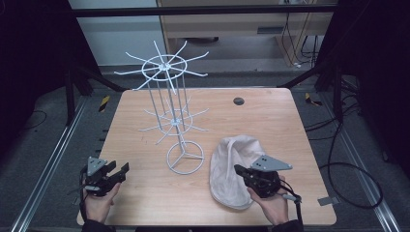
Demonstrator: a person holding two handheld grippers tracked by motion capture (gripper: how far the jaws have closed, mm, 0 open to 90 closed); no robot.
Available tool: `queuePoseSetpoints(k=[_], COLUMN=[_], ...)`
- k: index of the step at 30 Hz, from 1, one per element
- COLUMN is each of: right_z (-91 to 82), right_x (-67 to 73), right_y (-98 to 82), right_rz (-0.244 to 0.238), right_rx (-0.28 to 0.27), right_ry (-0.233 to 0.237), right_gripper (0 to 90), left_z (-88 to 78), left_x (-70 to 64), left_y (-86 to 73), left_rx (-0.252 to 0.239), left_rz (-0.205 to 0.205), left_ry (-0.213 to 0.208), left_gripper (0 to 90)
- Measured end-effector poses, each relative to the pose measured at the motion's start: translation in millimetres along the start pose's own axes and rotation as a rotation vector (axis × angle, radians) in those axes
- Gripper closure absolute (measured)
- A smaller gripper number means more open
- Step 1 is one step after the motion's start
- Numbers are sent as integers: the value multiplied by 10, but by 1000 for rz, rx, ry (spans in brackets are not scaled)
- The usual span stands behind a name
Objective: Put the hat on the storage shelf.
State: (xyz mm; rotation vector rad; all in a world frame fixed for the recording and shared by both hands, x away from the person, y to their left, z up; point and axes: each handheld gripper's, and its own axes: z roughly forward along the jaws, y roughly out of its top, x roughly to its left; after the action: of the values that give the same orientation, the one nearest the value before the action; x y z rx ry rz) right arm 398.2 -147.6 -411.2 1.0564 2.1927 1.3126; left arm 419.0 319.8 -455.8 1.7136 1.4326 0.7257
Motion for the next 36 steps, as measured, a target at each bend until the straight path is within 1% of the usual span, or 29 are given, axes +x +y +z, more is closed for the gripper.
queuePoseSetpoints(k=[5, 6, 7, 8, 9, 11, 12, 13, 16, 19, 20, 26, 29, 33, 36], right_z=[152, 208, 208, 262, 262, 318, 371, 371, 449, 479, 501, 530, 533, 516, 491], right_x=[110, 144, 144, 179, 179, 207, 231, 231, 280, 303, 317, 310, 311, 283, 245], right_y=[2, -7, -7, -19, -19, -35, -53, -53, -78, -87, -99, -141, -154, -173, -197], right_rz=[-14, -17, -17, -25, -25, -33, -36, -36, -43, -44, -51, -45, -50, -54, -42], right_rx=[26, 40, 40, 55, 55, 70, 84, 84, 103, 115, 128, 157, 170, 189, 195], right_ry=[29, 44, 44, 54, 54, 62, 69, 69, 82, 88, 86, 93, 93, 81, 77], right_gripper=[900, 900, 900, 900, 900, 900, 900, 900, 900, 900, 900, 900, 900, 900, 900], left_z=[1, 2, 3, 6, 8, 13, 14, 14, 6, 7, 7, 8, 3, -1, 4], left_x=[3, 2, 2, 2, 3, 4, 3, 3, 5, 8, 11, 15, 17, 23, 26], left_y=[0, 0, 1, 2, 1, -1, -2, -1, 0, -2, -1, 0, 0, 0, 2], left_rx=[0, 0, 1, 2, 3, 6, 7, 7, 6, 5, 5, 5, 6, 5, 7], left_rz=[3, 5, 6, 7, 9, 9, 10, 10, 8, 8, 8, 8, 10, 9, 8], left_ry=[7, 10, 13, 16, 19, 20, 21, 21, 22, 21, 21, 27, 28, 31, 32], left_gripper=[462, 460, 460, 452, 452, 445, 443, 443, 440, 439, 438, 429, 425, 421, 417])
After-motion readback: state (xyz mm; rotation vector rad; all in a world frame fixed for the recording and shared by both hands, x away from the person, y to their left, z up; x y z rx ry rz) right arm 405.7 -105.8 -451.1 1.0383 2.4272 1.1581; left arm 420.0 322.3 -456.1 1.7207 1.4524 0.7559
